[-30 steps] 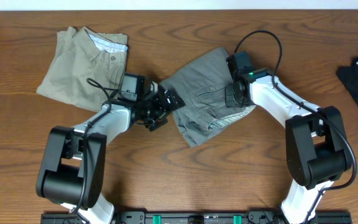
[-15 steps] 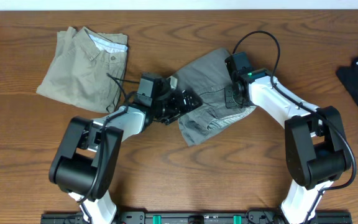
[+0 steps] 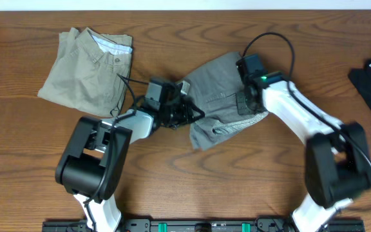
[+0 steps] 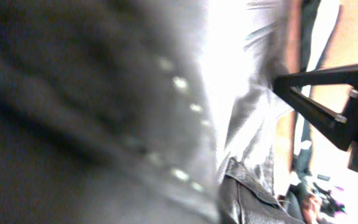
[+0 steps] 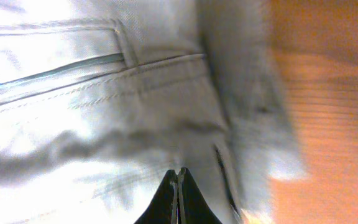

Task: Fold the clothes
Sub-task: 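Lift the shorts with the left gripper and carry them to the upper left, then lower the shorts onto the khaki shirt and open the left gripper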

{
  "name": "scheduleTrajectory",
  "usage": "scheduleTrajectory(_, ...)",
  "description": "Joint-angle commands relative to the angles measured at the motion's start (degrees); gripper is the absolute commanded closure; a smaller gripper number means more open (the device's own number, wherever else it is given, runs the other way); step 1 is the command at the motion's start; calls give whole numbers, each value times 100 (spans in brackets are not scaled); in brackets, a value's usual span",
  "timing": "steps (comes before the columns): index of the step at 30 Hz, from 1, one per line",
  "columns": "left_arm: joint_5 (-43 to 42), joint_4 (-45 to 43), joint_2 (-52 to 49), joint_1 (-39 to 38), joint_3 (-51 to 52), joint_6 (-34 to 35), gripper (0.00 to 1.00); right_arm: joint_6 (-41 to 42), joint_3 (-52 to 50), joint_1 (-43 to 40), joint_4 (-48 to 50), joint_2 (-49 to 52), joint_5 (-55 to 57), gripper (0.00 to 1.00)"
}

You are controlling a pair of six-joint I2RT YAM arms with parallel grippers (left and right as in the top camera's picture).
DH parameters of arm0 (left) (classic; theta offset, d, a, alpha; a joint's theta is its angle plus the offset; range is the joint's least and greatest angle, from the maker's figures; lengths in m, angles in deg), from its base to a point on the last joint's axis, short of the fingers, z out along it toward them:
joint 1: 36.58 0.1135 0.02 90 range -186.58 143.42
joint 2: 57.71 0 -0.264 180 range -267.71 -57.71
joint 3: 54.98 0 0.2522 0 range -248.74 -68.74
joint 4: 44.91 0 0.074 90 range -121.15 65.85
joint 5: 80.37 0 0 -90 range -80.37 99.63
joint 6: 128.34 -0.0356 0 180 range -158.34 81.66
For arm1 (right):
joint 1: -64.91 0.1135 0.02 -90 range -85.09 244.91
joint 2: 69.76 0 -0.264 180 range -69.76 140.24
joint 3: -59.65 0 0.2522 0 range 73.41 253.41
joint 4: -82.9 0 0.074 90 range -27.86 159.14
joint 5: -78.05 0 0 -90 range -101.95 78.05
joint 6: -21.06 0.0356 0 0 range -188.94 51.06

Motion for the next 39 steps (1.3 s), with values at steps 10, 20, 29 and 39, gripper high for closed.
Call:
scheduleTrajectory(10,-1316,-258,922,2214,-2404,-94,94,-555,22,-195,-144,-2868,31,99)
scheduleTrajectory(20,-101,1926,337,3812,-2437,-2306,94,-553,22,-195,-516,-3158,33,99)
scheduleTrajectory(29,1290,3392,-452,4155,-2433,-2334,94,-608,22,-195,-601,-3158,33,99)
scheduleTrajectory(39,-1803,588,72,4301,-2433,-20,94,-737,22,-195,-649,-3158,33,99)
